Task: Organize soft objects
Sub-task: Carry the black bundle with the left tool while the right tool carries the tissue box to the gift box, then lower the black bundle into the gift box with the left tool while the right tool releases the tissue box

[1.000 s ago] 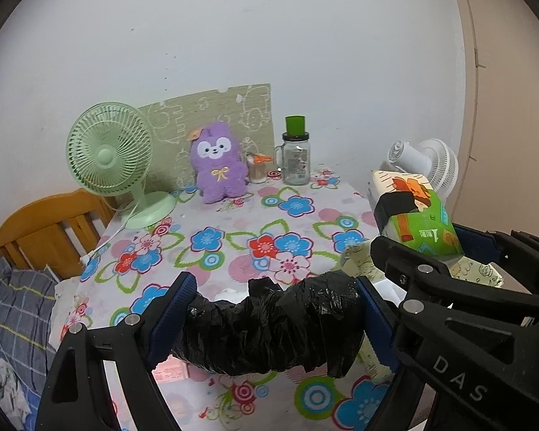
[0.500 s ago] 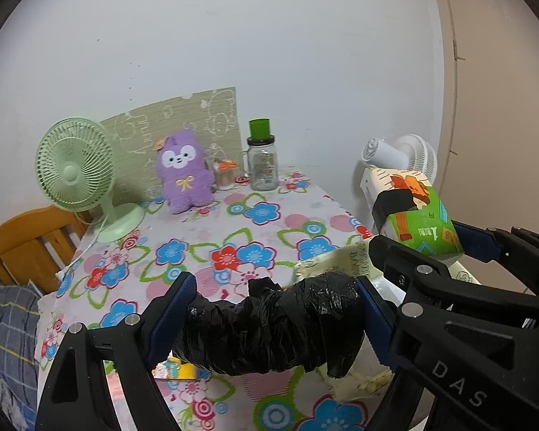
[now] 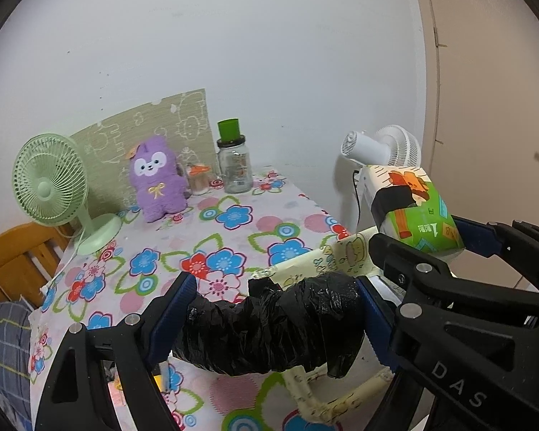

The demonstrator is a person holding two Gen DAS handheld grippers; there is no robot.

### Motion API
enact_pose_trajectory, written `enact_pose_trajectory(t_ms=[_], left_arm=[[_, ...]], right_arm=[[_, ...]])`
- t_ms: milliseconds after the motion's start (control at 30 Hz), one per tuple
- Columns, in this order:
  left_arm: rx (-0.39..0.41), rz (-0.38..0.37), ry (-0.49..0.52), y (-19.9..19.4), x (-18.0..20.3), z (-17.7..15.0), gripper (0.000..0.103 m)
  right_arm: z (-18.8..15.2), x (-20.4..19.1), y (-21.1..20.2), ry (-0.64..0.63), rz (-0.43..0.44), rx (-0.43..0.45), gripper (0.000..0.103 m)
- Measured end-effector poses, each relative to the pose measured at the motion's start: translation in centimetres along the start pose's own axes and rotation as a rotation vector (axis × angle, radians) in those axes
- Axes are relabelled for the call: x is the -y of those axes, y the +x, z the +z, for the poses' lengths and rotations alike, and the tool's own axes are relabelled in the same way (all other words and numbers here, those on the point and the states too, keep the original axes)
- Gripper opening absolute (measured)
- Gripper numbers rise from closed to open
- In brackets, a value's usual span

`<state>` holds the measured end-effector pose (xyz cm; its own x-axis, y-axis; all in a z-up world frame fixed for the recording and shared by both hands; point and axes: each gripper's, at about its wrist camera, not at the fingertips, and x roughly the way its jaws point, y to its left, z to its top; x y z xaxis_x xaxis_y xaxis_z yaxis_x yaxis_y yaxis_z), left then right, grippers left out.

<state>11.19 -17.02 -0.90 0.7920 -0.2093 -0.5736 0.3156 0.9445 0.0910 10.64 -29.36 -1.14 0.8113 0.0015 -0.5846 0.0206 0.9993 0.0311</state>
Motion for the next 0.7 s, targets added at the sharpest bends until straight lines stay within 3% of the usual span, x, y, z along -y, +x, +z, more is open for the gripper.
enact_pose_trajectory(t_ms=[700], left_arm=[[-0.078,-0.053,0.074,5.3,4.9,0.1,0.089]], right_arm=[[-0.9,4.5,4.1,0.014,-0.032,-0.076,0.059]])
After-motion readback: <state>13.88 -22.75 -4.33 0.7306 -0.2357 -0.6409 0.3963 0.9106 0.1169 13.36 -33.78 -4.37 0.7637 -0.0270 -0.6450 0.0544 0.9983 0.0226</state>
